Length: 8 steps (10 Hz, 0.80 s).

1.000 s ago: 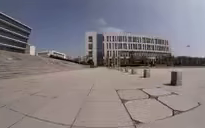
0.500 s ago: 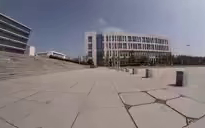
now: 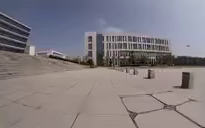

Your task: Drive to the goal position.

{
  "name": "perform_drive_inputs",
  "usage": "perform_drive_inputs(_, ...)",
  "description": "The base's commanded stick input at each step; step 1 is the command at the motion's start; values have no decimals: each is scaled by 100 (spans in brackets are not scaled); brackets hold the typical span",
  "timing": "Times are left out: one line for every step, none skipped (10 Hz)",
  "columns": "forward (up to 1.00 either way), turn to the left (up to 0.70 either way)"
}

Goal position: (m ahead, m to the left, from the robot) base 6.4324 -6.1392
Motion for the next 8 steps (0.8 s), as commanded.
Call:
perform_drive_inputs(53,0)
perform_drive_inputs(53,0)
perform_drive_inputs(53,0)
perform_drive_inputs(53,0)
perform_drive_inputs(52,0)
perform_drive_inputs(52,0)
perform_drive_inputs(53,0)
perform_drive_inputs(54,0)
